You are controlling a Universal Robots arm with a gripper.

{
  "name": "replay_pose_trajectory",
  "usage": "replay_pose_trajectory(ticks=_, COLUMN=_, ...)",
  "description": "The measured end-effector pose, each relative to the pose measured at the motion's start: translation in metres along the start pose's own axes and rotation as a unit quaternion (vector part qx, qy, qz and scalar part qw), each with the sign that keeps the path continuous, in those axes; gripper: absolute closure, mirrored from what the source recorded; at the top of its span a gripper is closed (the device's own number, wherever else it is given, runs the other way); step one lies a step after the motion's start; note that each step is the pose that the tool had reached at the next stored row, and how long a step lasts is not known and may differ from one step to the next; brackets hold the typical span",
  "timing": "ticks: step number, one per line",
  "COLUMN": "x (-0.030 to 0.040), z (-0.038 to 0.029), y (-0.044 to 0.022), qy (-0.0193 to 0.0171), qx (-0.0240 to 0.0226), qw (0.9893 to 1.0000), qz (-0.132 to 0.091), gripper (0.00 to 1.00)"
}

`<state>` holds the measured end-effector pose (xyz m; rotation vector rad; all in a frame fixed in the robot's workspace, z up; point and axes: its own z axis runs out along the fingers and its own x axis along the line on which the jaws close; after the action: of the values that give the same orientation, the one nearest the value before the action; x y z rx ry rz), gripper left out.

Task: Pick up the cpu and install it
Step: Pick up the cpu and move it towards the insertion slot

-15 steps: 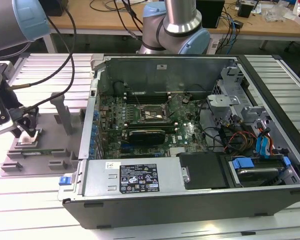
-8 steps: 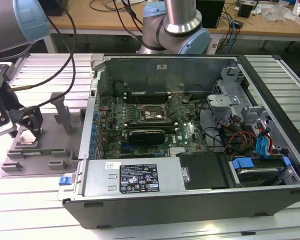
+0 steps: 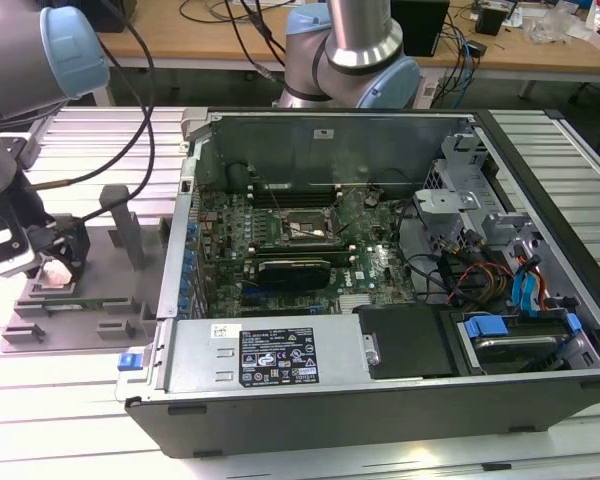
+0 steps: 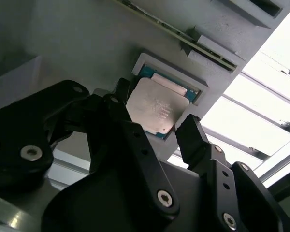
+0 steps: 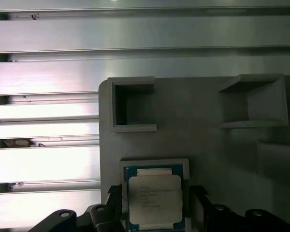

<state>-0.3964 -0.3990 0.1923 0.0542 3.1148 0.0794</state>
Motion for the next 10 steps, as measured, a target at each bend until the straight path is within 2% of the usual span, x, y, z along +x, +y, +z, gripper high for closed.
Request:
replay_pose_trajectory(ticks=2, x=-0.0040, z=0.0001, y=0.0004, qy=0.0049, qx=0.0007, qw=1.0000, qz=0.000, gripper=0.34)
replay_pose_trajectory(ticks=4, x=-0.0050, z=0.0004, y=0.0004, qy=0.0073, qx=0.0032, qw=1.0000, qz=0.000, gripper=0.34)
replay_pose_trajectory(ticks=5, x=-0.0050, z=0.0004, y=0.0003, qy=0.0075, qx=0.0046, qw=1.0000, qz=0.000, gripper=0.34)
replay_pose_trajectory(ticks=10, x=-0.0040, z=0.0009, y=0.0004, qy=0.0074, qx=0.0045, qw=1.0000, qz=0.000, gripper=0.34)
